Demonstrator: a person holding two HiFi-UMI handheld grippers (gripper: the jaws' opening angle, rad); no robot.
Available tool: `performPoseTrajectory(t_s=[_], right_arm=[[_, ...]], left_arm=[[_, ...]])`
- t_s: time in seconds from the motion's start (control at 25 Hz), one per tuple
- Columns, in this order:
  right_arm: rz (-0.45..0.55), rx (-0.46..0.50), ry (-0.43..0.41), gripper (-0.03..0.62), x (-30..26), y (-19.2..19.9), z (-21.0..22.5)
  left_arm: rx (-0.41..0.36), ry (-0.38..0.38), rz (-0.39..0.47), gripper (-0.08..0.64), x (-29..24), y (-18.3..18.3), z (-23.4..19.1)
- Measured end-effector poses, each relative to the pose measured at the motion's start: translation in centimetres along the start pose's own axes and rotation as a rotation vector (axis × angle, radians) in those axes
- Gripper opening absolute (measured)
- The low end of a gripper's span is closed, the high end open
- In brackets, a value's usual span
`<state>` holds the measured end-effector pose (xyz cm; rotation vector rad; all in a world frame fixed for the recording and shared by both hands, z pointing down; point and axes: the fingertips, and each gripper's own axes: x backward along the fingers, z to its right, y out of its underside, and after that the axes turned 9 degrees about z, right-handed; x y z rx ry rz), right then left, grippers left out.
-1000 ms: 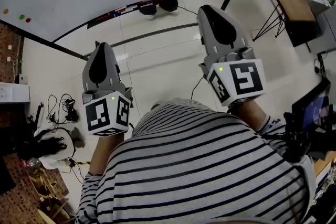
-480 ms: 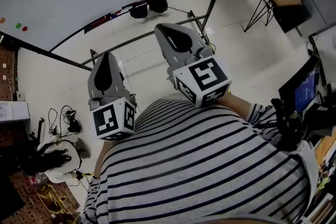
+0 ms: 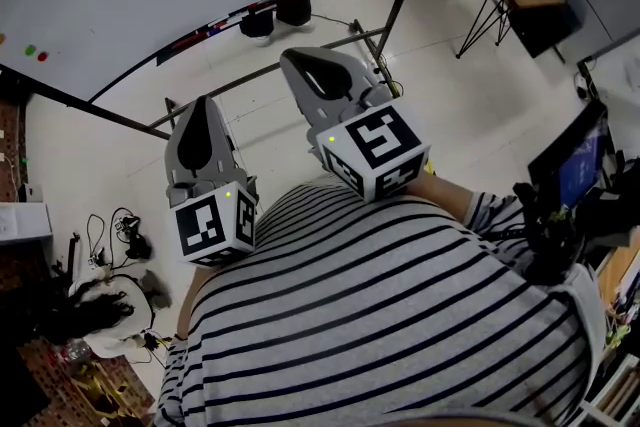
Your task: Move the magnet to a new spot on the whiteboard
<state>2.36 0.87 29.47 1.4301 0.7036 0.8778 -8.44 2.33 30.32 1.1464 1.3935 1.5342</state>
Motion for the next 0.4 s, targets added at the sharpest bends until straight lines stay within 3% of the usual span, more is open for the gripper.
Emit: performPoseTrajectory(t_s=[0.4], right_arm=[[-0.011, 0.000, -0.017, 0.000, -0.8, 0.4, -0.9]], left_arm=[[-0.004, -0.001, -0.020, 0.015, 0.1, 0.4, -0.8]])
